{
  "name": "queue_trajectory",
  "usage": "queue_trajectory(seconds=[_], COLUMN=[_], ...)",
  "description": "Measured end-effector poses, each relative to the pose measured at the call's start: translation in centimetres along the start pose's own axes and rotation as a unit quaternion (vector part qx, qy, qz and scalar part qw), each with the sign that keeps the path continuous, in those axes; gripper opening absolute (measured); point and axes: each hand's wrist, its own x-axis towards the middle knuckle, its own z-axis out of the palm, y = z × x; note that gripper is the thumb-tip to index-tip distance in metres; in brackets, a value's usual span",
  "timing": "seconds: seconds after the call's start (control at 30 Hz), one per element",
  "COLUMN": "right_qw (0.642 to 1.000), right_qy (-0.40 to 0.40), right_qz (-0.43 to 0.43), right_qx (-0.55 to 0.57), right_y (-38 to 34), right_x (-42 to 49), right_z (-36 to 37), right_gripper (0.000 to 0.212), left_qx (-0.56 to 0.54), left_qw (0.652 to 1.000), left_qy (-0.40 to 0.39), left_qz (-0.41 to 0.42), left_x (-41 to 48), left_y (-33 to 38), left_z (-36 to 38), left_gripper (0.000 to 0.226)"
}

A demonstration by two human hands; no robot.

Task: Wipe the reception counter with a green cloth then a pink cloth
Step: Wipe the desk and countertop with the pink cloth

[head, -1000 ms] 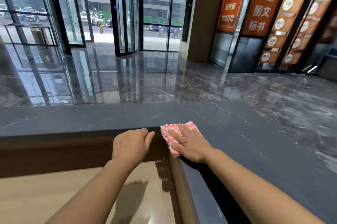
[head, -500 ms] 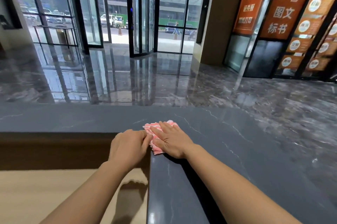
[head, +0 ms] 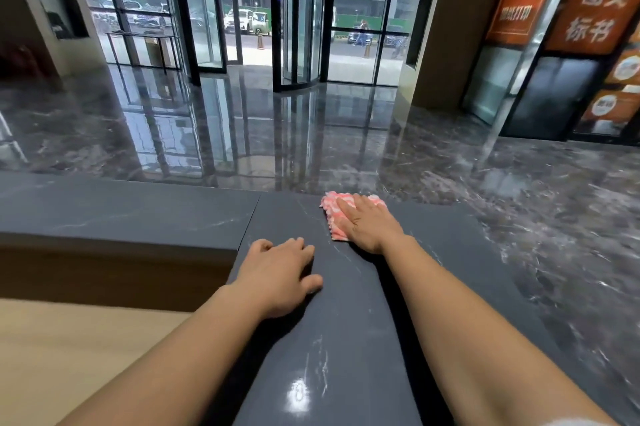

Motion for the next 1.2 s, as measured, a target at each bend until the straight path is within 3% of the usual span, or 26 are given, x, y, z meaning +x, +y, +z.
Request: queue_trajectory(seconds=[0.2,0.4,0.5,0.7,0.87,1.2], right_qw=[0.987,0.973,0.980,0.999,1.000,0.974], right_qy=[0.009,0.016,0.017,-0.009,-0.020,0.024], right_qz=[0.162,0.228,0.193,0.035,-0.017,0.222], right_qx=[0.004,0.043,0.052,0.032,-0.001,0.030], right_y=[11.6,10.4,6.7,-2.7,-2.3,12.4], right_x=[-2.3,-3.0,-2.6,-1.1,-0.3,-4.3], right_z=[-0.9,-0.5,-0.2,0.9,0.1,-0.4], right_gripper=[0.059,0.059,0.059,0.057,0.056,0.061], left_qx=[-0.003,-0.015,-0.010,0.006,0.013,-0.005], left_qw=[0.995,0.991,0.990,0.989,0.987,0.984], left_qy=[-0.098,-0.133,-0.137,-0.142,-0.155,-0.165], left_qz=[-0.016,-0.022,-0.021,-0.033,-0.047,-0.059], left_x=[0.7,1.2,1.2,1.2,1.5,1.9], left_y=[0.8,0.5,0.6,1.0,1.4,1.0], left_z=[-0.2,-0.4,-0.5,-0.5,-0.8,-0.7], left_gripper=[0.070,0.079,0.083,0.086,0.086,0.087])
